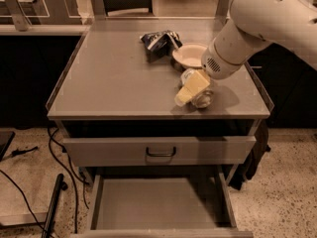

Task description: Place 7up can into middle drawer

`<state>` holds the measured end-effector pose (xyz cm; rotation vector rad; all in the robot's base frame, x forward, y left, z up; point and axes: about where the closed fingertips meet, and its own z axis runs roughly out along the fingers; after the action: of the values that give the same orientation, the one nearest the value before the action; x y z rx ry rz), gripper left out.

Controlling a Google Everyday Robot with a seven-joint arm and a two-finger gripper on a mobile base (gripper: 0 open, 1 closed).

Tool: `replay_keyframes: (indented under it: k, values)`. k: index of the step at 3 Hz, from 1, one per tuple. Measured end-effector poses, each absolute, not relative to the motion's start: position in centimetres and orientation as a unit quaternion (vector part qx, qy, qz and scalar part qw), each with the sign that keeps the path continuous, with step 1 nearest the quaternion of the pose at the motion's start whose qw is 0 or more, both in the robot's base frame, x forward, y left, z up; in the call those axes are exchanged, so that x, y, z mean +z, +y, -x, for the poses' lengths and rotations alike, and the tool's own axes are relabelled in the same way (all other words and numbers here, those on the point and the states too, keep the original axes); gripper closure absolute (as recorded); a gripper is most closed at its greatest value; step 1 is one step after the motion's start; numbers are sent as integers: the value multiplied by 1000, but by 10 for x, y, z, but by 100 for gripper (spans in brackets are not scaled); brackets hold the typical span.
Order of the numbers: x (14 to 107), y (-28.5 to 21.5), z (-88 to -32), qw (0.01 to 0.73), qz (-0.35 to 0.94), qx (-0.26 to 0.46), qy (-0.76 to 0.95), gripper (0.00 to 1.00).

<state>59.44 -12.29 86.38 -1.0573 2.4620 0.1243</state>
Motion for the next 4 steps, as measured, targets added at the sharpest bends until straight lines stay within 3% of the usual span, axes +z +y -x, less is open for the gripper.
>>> replay_keyframes:
  k: [4]
  values:
    - [835,-122,-598,213,371,68,902,0]
